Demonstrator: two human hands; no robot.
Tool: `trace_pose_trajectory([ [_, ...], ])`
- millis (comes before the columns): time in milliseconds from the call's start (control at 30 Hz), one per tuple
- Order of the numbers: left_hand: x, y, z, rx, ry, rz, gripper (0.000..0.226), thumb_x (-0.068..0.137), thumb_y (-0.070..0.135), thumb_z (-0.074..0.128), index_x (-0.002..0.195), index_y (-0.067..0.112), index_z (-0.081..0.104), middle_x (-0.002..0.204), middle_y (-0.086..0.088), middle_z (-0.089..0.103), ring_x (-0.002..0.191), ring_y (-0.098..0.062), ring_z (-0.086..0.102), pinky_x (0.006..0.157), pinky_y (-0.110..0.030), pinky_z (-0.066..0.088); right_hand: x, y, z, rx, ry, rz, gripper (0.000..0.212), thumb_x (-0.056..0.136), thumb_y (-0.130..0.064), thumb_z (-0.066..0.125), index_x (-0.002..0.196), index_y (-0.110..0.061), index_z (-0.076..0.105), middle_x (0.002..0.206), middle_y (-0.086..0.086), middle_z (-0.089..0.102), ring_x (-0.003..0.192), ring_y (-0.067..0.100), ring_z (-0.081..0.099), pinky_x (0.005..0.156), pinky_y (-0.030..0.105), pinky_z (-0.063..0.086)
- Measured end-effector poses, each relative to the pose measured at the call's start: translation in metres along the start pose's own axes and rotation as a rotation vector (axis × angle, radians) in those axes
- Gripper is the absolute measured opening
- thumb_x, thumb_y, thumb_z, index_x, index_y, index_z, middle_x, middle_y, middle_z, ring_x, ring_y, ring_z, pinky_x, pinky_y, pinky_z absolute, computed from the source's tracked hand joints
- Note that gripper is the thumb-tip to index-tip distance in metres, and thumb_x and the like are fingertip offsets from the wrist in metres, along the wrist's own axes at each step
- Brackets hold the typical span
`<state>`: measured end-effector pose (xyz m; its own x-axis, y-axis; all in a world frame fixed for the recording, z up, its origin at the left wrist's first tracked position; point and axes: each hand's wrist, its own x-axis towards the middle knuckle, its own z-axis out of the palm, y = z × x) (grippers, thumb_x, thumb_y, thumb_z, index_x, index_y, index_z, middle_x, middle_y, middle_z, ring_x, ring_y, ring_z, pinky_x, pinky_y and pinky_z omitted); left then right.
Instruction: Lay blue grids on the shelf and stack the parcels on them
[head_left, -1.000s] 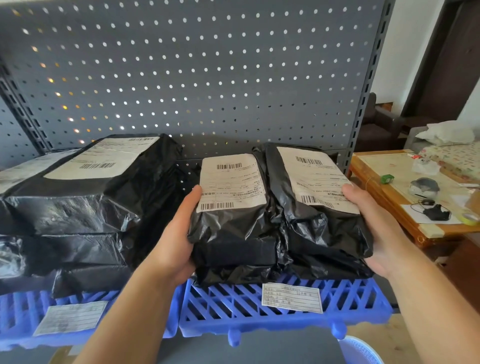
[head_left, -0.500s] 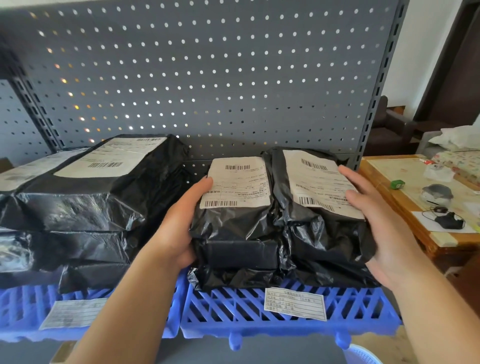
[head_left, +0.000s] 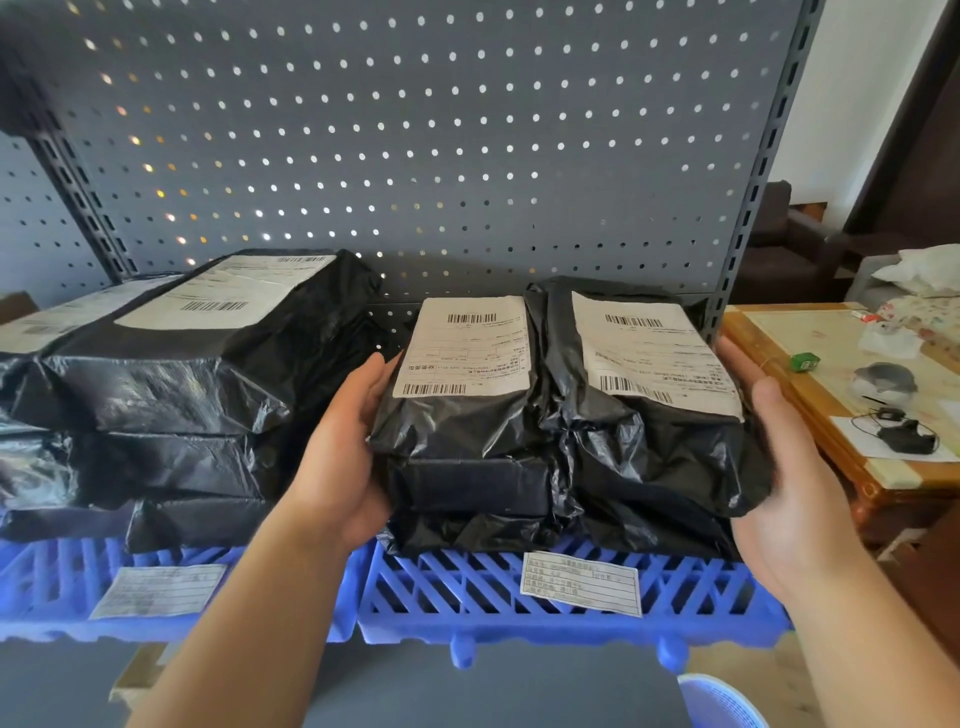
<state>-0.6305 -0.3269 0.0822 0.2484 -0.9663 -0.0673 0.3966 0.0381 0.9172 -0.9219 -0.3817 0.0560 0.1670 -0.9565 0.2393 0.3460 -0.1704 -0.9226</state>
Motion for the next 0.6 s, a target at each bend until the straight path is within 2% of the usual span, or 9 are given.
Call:
trace_pose_trajectory([
  [67,-0.007,0.000,0.002,0.000,-0.012,-0.002,0.056,0.107,0.046,0.029,0.137,0.014,0.063,0.132,-0.015,0.067,0.124,-0.033,0.063,0.110,-0.052,0.041,-0.004,-0.003,0.002,0.048,0.007,0.035,0.044,0.105,-0.042,0.036,0.143,-0.026,0.052,0.133,-0.004,0.067,0.126,0.011,0.060,0.093,0.023,0.054],
  [133,-0.011,-0.001,0.003,0.016,-0.029,0.013,0.056,0.108,0.046,0.025,0.140,0.016,0.060,0.134,-0.012,0.067,0.125,-0.030,0.063,0.110,-0.052,0.041,-0.007,-0.005,0.002,-0.008,0.006,0.004,0.044,0.105,-0.039,0.033,0.143,-0.025,0.053,0.129,-0.006,0.069,0.122,0.007,0.062,0.082,0.017,0.055],
  [233,-0.018,0.001,0.006,0.096,-0.038,0.060,0.053,0.108,0.044,0.027,0.139,0.019,0.062,0.135,-0.008,0.067,0.126,-0.026,0.063,0.112,-0.052,0.039,-0.012,-0.004,-0.001,-0.066,-0.001,-0.065,0.046,0.107,-0.037,0.028,0.146,-0.025,0.048,0.134,-0.008,0.066,0.126,0.006,0.058,0.090,0.017,0.052],
  [333,-0.023,0.002,0.005,0.146,-0.047,0.106,0.045,0.105,0.043,0.040,0.141,0.025,0.060,0.137,-0.002,0.066,0.128,-0.024,0.061,0.115,-0.054,0.036,-0.017,-0.001,-0.007,-0.234,-0.018,-0.149,0.045,0.106,-0.044,0.033,0.146,-0.033,0.048,0.145,-0.009,0.056,0.138,0.010,0.048,0.109,0.032,0.043],
  [433,-0.034,-0.001,-0.002,0.243,0.061,0.198,0.047,0.091,0.050,0.058,0.138,0.042,0.060,0.137,0.012,0.065,0.130,-0.013,0.059,0.115,-0.048,0.037,-0.002,0.001,-0.031,-0.333,0.080,-0.089,0.032,0.103,-0.036,0.045,0.123,-0.052,0.064,0.127,-0.026,0.065,0.128,0.005,0.054,0.116,0.044,0.035],
  [467,-0.040,-0.002,-0.003,0.299,0.092,0.237,0.051,0.087,0.050,0.062,0.137,0.045,0.059,0.138,0.016,0.063,0.131,-0.009,0.057,0.116,-0.043,0.036,-0.003,0.004,-0.044,-0.348,0.092,-0.066,0.027,0.100,-0.040,0.051,0.114,-0.057,0.067,0.120,-0.029,0.066,0.127,0.005,0.055,0.117,0.046,0.034],
  [500,-0.048,-0.002,-0.001,0.351,0.105,0.284,0.052,0.087,0.046,0.065,0.139,0.045,0.058,0.139,0.020,0.062,0.131,-0.004,0.055,0.115,-0.038,0.036,-0.010,0.006,-0.048,-0.397,0.105,-0.077,0.021,0.095,-0.051,0.057,0.113,-0.058,0.067,0.121,-0.029,0.066,0.130,0.006,0.053,0.117,0.044,0.034],
  [533,-0.055,-0.003,0.000,0.391,0.105,0.339,0.051,0.093,0.038,0.067,0.142,0.042,0.055,0.138,0.023,0.061,0.130,0.002,0.054,0.114,-0.033,0.038,-0.022,0.005,-0.042,-0.440,0.134,-0.114,0.027,0.091,-0.060,0.057,0.117,-0.056,0.065,0.126,-0.027,0.064,0.134,0.008,0.050,0.116,0.039,0.034],
  [600,-0.066,-0.006,0.002,0.459,0.157,0.410,0.049,0.101,0.021,0.060,0.147,0.036,0.051,0.133,0.029,0.062,0.125,0.011,0.054,0.108,-0.020,0.043,-0.053,0.003,-0.026,-0.526,0.258,-0.221,0.039,0.093,-0.057,0.047,0.129,-0.046,0.059,0.136,-0.019,0.060,0.135,0.007,0.050,0.109,0.032,0.040],
])
